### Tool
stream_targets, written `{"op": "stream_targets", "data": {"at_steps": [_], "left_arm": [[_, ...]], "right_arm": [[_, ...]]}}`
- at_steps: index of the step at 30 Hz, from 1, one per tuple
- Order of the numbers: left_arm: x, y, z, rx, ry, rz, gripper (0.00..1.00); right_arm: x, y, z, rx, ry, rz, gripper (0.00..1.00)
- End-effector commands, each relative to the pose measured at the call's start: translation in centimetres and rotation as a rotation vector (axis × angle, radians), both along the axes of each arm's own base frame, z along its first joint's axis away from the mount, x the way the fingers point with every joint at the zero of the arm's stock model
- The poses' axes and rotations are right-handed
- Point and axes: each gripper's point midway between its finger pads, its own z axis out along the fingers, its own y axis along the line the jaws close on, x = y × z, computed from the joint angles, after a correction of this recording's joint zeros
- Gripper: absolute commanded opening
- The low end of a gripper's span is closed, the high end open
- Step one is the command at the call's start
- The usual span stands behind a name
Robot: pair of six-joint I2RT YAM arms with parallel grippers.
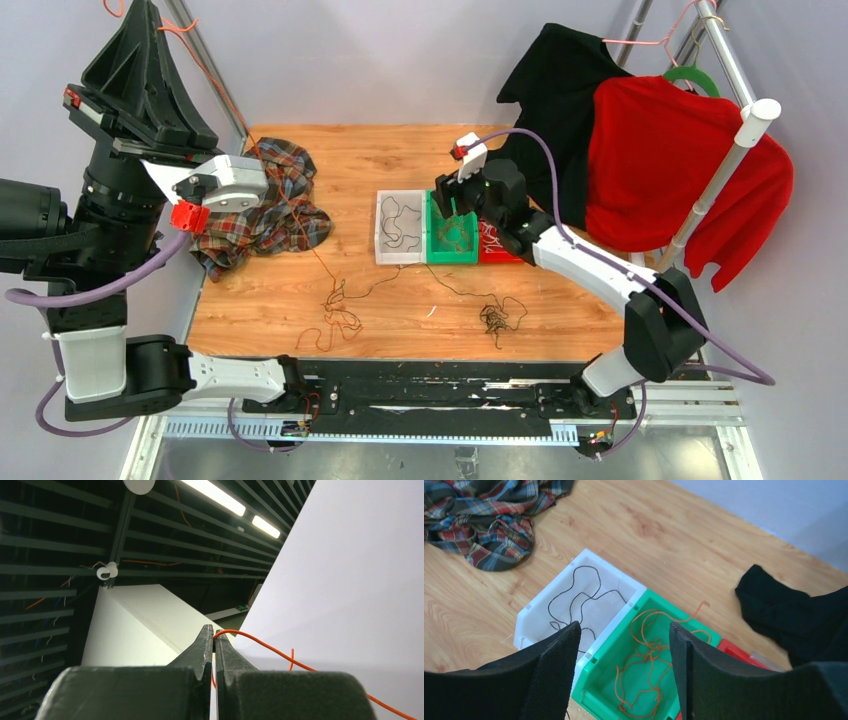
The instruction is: Untangle the cables
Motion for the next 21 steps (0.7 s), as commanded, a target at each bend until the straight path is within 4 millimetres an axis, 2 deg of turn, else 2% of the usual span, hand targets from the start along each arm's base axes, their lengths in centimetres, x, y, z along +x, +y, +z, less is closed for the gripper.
{"op": "stream_targets", "data": {"at_steps": [1, 4, 9, 11, 13, 15, 21], "left_arm": [[0.0, 0.1, 0.3, -0.03, -0.001, -0.004, 0.01], [0.1, 0.0, 0.4, -0.033, 0.0, -0.006, 0.01], [0.2, -0.3, 0.3, -0.024, -0.001, -0.007, 0.01], [0.2, -0.4, 0.3, -0.02, -0.001, -0.005, 0.01], [0.2, -0.4, 0.3, -0.019, 0.001, -0.003, 0.01], [0.2, -0.4, 0.3, -0.017, 0.002, -0.004, 0.01], [0.0, 0.2, 0.5, -0.025, -0.005, 0.007, 0.01]], "right_arm": [[-1.3, 0.2, 1.0, -0.022, -0.047, 0.012, 0.66], [-4.4, 2.5, 2.7, 0.002, -0.116, 0.121, 0.66], [-14.2, 7.6, 5.3, 0.111, -0.202, 0.434, 0.7], [-17.8, 8.9, 5.6, 0.132, -0.215, 0.525, 0.7], [-20.3, 10.1, 5.2, 0.14, -0.213, 0.582, 0.71], [-21.7, 11.5, 4.7, 0.139, -0.209, 0.615, 0.71], [-22.4, 15.0, 4.2, 0.197, -0.197, 0.675, 0.71]]}}
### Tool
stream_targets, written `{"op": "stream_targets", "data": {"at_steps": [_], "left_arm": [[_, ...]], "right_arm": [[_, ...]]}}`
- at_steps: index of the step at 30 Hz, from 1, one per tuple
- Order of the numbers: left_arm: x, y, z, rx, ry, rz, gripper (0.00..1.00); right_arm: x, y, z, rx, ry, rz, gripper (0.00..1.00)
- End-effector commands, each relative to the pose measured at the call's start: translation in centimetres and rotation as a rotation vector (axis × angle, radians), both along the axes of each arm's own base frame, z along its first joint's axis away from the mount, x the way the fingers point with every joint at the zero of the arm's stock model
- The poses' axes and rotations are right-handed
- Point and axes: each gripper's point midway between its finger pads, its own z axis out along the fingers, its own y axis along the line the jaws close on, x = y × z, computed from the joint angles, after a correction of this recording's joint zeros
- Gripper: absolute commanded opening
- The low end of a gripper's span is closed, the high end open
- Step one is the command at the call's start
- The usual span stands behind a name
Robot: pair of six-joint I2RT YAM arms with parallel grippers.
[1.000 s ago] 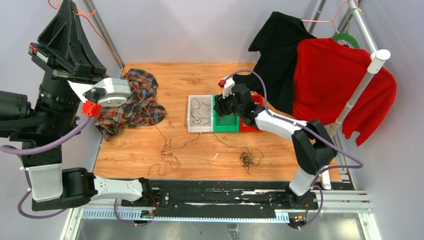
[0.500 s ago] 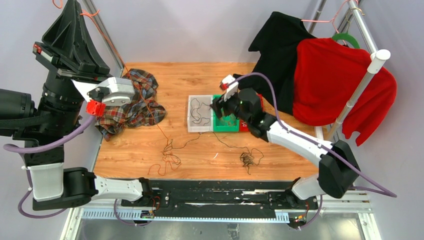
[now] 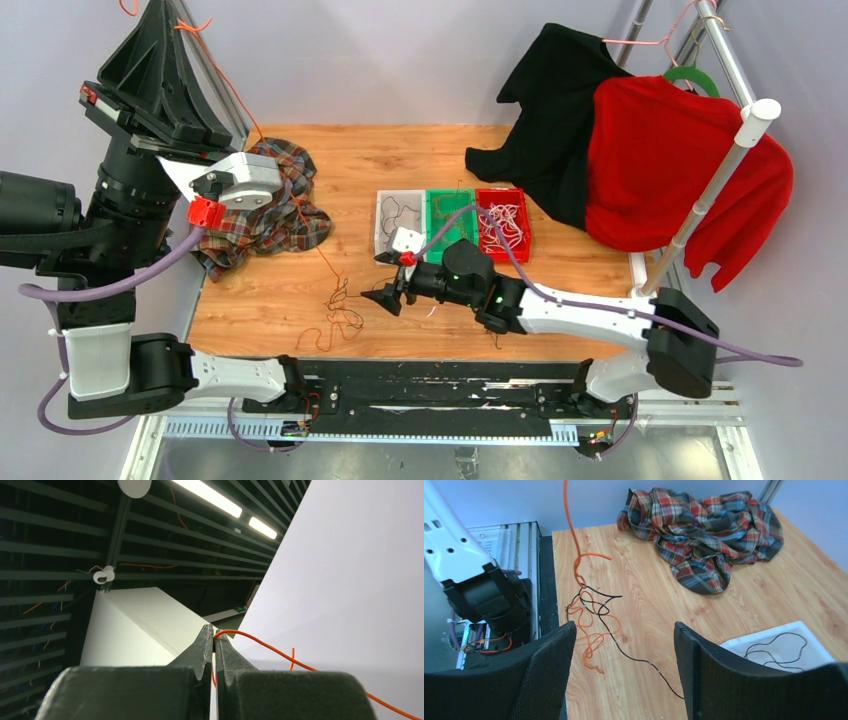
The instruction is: Untangle the cables
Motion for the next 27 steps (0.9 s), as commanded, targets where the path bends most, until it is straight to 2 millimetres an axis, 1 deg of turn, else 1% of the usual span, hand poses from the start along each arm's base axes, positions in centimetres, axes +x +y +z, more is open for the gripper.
{"op": "stream_targets", "data": {"at_steps": [1, 4, 10, 14, 15, 16, 17, 20, 21, 23, 24, 27], "left_arm": [[-0.5, 1.3, 0.8, -0.042, -0.014, 0.009, 0.01], [-0.5, 1.4, 0.8, -0.041, -0.016, 0.009, 0.01], [-0.6, 1.6, 0.9, -0.046, -0.019, 0.009, 0.01], [-0.7, 1.9, 1.0, -0.05, -0.021, 0.009, 0.01], [-0.7, 2.0, 1.0, -0.05, -0.021, 0.011, 0.01], [-0.8, 2.1, 1.0, -0.05, -0.021, 0.013, 0.01], [-0.8, 2.1, 1.0, -0.047, -0.021, 0.016, 0.01], [-0.9, 2.7, 1.0, -0.051, -0.018, 0.023, 0.01], [-0.9, 2.9, 0.9, -0.056, -0.013, 0.025, 0.01], [-0.7, 3.5, 0.2, -0.062, 0.014, 0.037, 0.01], [-0.5, 3.9, -0.4, -0.07, 0.038, 0.047, 0.01], [0.3, 5.1, -3.9, -0.081, 0.129, 0.074, 0.01]], "right_arm": [[-0.3, 2.9, 0.3, 0.049, -0.006, 0.043, 0.71], [0.4, 4.4, -0.6, 0.046, -0.008, 0.03, 0.71], [1.2, 7.2, -1.1, 0.079, 0.025, 0.03, 0.72], [2.1, 8.7, -1.4, 0.107, 0.063, 0.001, 0.68], [2.1, 9.0, -1.5, 0.11, 0.069, 0.005, 0.65], [2.4, 9.1, -1.9, 0.106, 0.08, -0.01, 0.58], [2.6, 9.1, -2.3, 0.102, 0.084, -0.026, 0.46], [3.5, 8.4, -2.9, 0.096, 0.089, -0.091, 0.06], [3.9, 7.8, -2.9, 0.104, 0.088, -0.122, 0.01], [4.5, 6.2, -2.1, 0.145, 0.081, -0.179, 0.01], [4.7, 5.0, -1.5, 0.163, 0.075, -0.215, 0.01], [4.7, 2.0, -0.2, 0.193, 0.059, -0.267, 0.01]]}}
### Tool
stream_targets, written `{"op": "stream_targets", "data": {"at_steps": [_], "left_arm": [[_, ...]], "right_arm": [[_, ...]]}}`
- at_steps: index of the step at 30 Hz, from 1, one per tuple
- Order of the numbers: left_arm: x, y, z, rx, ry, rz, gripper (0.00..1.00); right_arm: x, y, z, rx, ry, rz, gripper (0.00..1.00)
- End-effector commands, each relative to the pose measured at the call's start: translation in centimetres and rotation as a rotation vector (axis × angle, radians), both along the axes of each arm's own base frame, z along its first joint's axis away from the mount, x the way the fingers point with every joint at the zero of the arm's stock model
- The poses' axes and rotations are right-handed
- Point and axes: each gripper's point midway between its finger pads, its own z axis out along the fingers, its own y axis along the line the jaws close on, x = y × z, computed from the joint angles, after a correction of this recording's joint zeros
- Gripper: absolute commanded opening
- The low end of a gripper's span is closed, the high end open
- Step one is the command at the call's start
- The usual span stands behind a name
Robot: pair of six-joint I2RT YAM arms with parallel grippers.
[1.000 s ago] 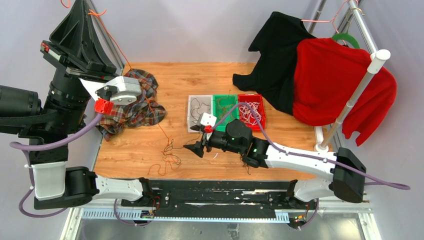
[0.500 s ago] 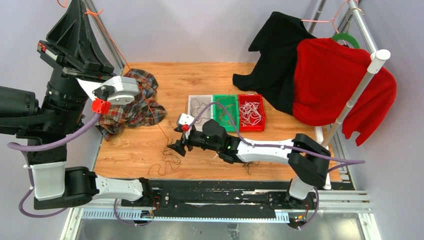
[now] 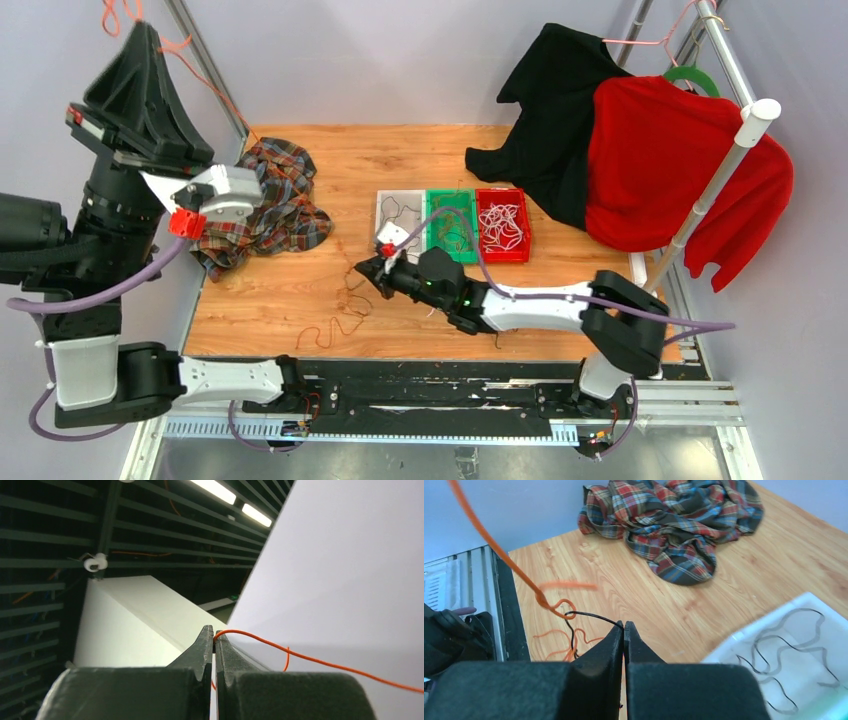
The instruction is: Untangle the cables
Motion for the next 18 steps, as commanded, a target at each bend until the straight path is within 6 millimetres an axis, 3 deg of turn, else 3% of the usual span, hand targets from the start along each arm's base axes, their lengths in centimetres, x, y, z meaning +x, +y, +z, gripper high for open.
{"op": "stream_targets", "data": {"at_steps": [1, 5, 6, 12, 14, 15, 18], "left_arm": [[0.4, 4.1, -4.3, -0.085, 0.133, 0.051, 0.01], [1.6, 5.0, -11.2, -0.059, 0.28, 0.102, 0.01], [2.3, 3.8, -16.5, 0.067, 0.354, 0.131, 0.01], [3.9, 0.3, -27.7, 0.375, 0.617, 0.143, 0.01], [4.1, -0.1, -29.5, 0.47, 0.649, 0.17, 0.01], [4.3, -0.2, -29.3, 0.472, 0.639, 0.186, 0.01], [4.7, -0.1, -26.0, 0.362, 0.58, 0.212, 0.01]], "right_arm": [[0.4, -4.3, 5.0, 0.133, -0.053, -0.122, 0.01], [-0.5, -7.1, 6.3, 0.148, -0.056, -0.141, 0.01], [-0.9, -8.6, 6.9, 0.137, -0.052, -0.155, 0.01], [-0.7, -12.9, 7.9, 0.094, -0.091, -0.252, 0.01], [-0.5, -15.0, 8.7, 0.076, -0.122, -0.302, 0.01], [-0.3, -15.7, 8.3, 0.042, -0.128, -0.321, 0.01], [0.0, -18.6, 6.9, -0.026, -0.132, -0.398, 0.01]]}}
